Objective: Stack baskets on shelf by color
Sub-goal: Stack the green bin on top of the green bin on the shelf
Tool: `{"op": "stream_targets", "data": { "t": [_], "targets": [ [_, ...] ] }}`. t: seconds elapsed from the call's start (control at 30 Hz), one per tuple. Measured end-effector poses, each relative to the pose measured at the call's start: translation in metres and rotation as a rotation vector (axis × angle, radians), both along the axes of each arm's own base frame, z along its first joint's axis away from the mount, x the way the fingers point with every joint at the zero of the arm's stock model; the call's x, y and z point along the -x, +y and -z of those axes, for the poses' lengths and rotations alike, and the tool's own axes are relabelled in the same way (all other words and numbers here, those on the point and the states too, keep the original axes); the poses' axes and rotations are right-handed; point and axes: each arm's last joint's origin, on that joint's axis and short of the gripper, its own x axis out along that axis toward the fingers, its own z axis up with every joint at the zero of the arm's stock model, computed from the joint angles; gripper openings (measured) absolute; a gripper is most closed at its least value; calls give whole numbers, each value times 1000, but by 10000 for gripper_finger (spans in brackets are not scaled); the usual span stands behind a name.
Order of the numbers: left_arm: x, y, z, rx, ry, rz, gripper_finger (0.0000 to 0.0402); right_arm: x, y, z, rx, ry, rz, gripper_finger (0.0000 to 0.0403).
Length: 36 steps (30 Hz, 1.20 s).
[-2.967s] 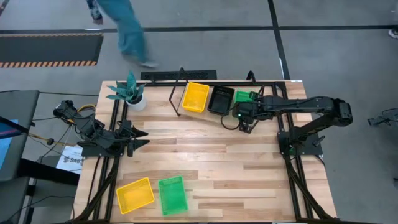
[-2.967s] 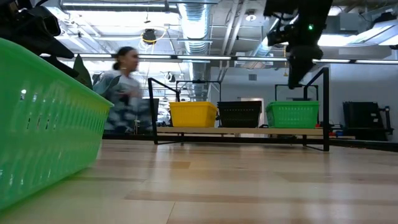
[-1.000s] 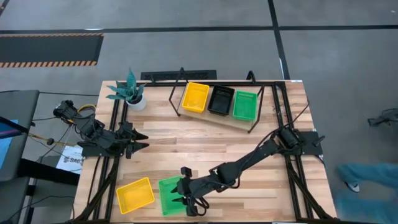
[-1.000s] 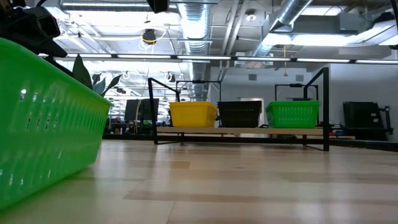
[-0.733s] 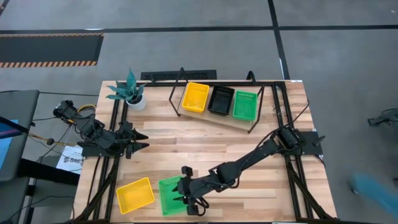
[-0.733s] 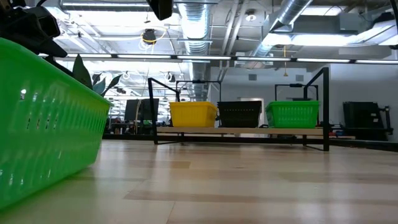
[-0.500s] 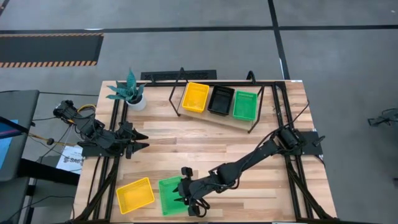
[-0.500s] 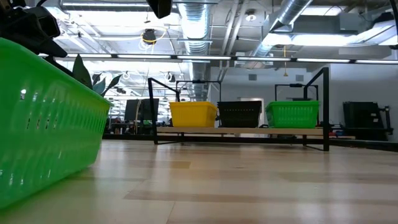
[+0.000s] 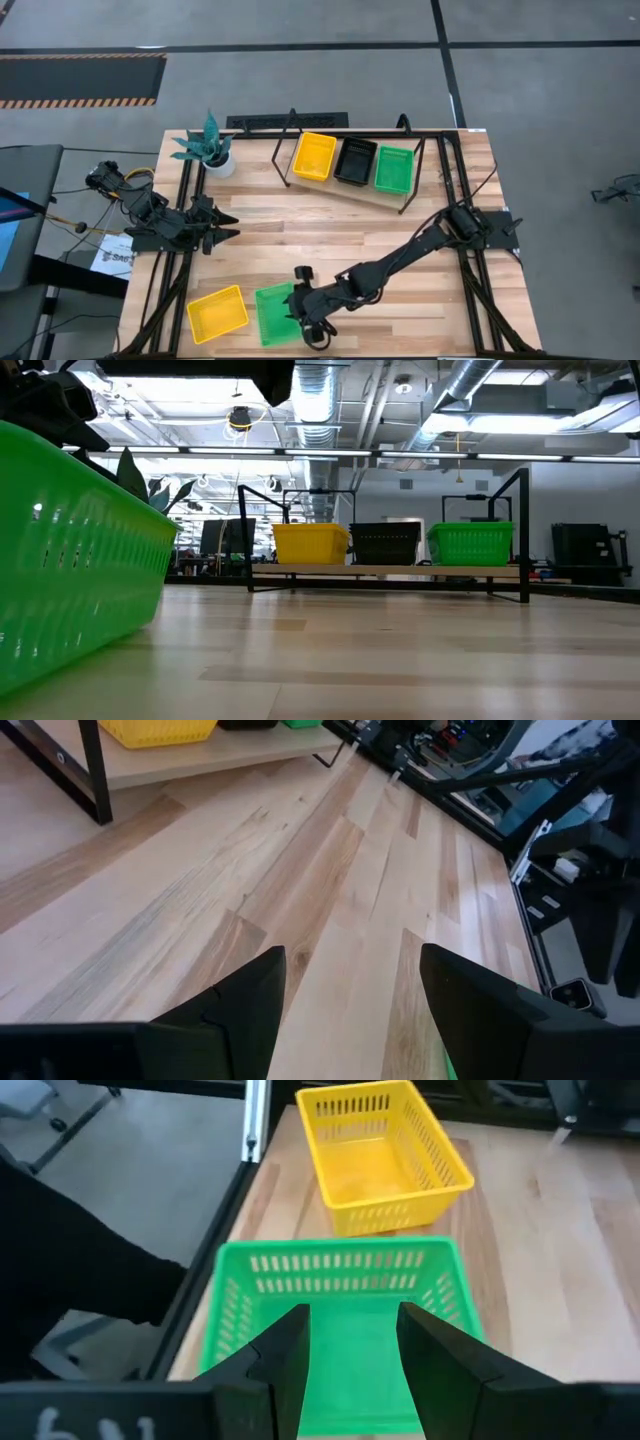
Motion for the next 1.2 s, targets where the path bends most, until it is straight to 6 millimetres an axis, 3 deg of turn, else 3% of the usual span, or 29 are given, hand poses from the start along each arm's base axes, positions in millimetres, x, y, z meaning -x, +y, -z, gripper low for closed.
{"op": "stream_targets", "data": {
  "t": [0.33,0.6,1.0,1.2],
  "targets": [
    [0,0,0,-1,3,0,221,-15,-16,32,41,45,35,173],
    [0,0,0,-1,3,1,221,-27,-34,34,31,21,74,173],
    [0,0,0,-15,5,8,221,-13,-54,54,101,276,237,173],
    [0,0,0,-20,6,12,221,-8,-64,46,143,286,368,170]
  ]
}}
